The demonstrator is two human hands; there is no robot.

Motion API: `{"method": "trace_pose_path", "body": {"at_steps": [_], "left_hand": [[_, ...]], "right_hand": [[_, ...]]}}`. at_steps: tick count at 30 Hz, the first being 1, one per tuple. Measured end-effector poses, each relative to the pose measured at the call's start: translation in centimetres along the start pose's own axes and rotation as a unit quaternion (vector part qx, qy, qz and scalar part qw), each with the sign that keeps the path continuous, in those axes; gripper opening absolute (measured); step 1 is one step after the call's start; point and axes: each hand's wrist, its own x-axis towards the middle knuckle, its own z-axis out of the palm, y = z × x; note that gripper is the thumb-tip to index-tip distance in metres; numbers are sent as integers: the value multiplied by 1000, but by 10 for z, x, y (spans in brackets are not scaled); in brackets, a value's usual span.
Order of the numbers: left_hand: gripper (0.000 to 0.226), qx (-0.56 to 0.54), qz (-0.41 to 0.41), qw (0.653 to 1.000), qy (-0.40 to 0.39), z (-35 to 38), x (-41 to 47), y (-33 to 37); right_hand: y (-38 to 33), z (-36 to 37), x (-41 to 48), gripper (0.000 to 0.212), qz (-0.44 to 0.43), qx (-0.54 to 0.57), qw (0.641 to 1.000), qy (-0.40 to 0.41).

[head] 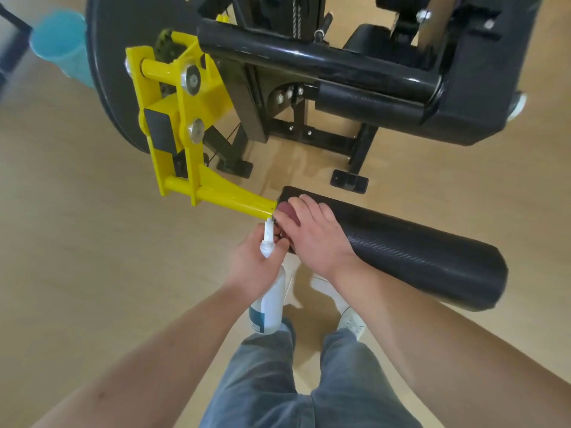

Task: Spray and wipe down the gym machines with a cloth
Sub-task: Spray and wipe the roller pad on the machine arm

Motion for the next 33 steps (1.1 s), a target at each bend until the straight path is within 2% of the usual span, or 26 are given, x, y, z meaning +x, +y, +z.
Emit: {"method": "trace_pose_path", "body": {"at_steps": [4, 7, 14, 22, 25, 29, 33], "left_hand": [[22, 33, 23, 999, -15, 21, 2, 17], [15, 44, 48, 997, -29, 41, 1, 36], [9, 57, 67, 993, -73, 97, -8, 76], [12, 58, 62, 991, -101, 150, -23, 102], [9, 59, 51, 993, -94, 153, -26, 104], [11, 77, 78, 989, -102, 150, -25, 104], [5, 57, 62, 990, -110, 148, -24, 108]], "right_hand": [[28, -2, -43, 36, 37, 4, 999, 16], [49, -9, -72, 40, 70, 14, 997, 8], [113, -10, -156, 31, 173, 17, 984, 39], [180, -8, -245, 32, 327, 12, 940, 93], [186, -10, -252, 31, 388, 60, 915, 87], [191, -15, -230, 25, 437, 116, 889, 73], [189, -16, -201, 31, 430, 90, 898, 19]]}}
